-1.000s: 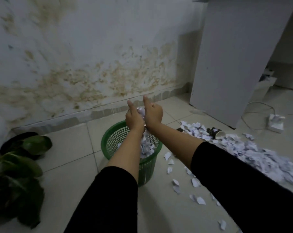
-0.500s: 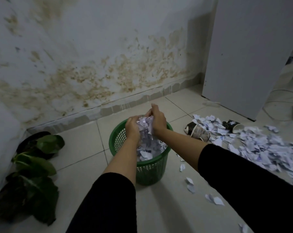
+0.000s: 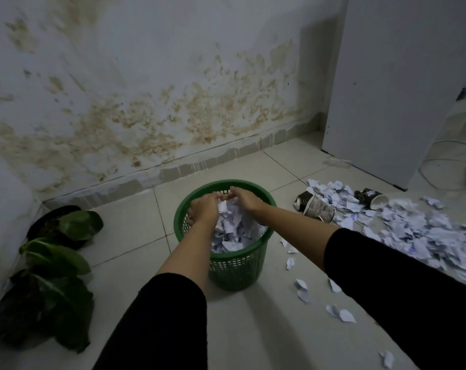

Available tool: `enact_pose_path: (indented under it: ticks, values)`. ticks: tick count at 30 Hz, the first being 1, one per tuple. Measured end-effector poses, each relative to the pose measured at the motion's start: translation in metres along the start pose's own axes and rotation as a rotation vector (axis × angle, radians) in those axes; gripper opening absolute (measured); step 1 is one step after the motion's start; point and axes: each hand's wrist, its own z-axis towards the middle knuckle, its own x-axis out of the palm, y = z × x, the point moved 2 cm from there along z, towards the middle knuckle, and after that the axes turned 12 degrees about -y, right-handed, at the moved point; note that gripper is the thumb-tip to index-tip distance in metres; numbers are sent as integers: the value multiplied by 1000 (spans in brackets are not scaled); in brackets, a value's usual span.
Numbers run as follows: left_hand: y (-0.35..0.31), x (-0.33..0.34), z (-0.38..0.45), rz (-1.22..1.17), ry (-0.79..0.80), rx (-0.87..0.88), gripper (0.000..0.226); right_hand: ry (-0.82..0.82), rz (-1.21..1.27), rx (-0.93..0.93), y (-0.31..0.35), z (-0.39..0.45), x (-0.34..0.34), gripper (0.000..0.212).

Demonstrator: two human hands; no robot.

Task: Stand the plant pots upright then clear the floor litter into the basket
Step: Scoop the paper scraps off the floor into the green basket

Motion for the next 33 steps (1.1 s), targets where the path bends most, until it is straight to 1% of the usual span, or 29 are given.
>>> enact_pose_path:
  ticks: [2, 3, 5, 6, 9, 12, 13, 15, 18, 20, 22, 23, 24, 25, 26, 28, 30, 31, 33]
  values:
    - [1, 1, -13, -153, 192, -74, 48, 56, 91, 102, -4, -3, 5, 69]
    - [5, 2, -14, -213, 250, -114, 60, 92, 123, 166, -6, -5, 9, 78]
    - [16, 6, -14, -265, 313, -241, 80, 207, 181, 311, -12, -9, 19, 97]
    - [21, 8, -16, -255, 345, -300, 87, 252, 190, 367, -13, -14, 22, 102]
    - [29, 13, -19, -210, 437, -446, 103, 313, 147, 466, -16, -19, 28, 109]
    - [35, 15, -15, -118, 506, -511, 117, 402, 71, 563, -21, -16, 34, 124]
    - [37, 15, -14, -89, 524, -528, 120, 420, 30, 582, -23, -13, 35, 125]
    - [44, 19, -6, 15, 523, -512, 124, 447, -65, 580, -26, -11, 38, 121]
    - [46, 19, -7, 206, 463, -469, 122, 499, -193, 575, -27, -13, 39, 119]
    - [50, 22, 0, 204, 414, -466, 127, 457, -161, 616, -24, -15, 36, 115]
    - [69, 34, 23, 101, 374, -456, 140, 366, -116, 636, -19, -20, 31, 111]
    - [69, 33, 23, 73, 379, -468, 141, 305, -126, 615, -18, -21, 28, 110]
    - [66, 32, 22, 37, 369, -481, 137, 256, -163, 579, -17, -23, 25, 110]
    - [55, 24, 13, 18, 356, -475, 126, 222, -185, 535, -14, -26, 23, 112]
    - [43, 16, 2, 2, 358, -464, 111, 209, -219, 483, -9, -29, 20, 112]
    - [24, 7, -5, -6, 378, -378, 78, 177, -285, 343, 2, -27, 16, 102]
    - [15, 7, 0, 33, 331, -276, 50, 103, -354, 177, 14, -18, 12, 93]
    - [8, 2, -1, 72, 310, -206, 43, 41, -415, 107, 16, -10, 9, 92]
    - [1, -4, 3, 119, 284, -133, 37, -84, -529, 47, 12, 6, 0, 84]
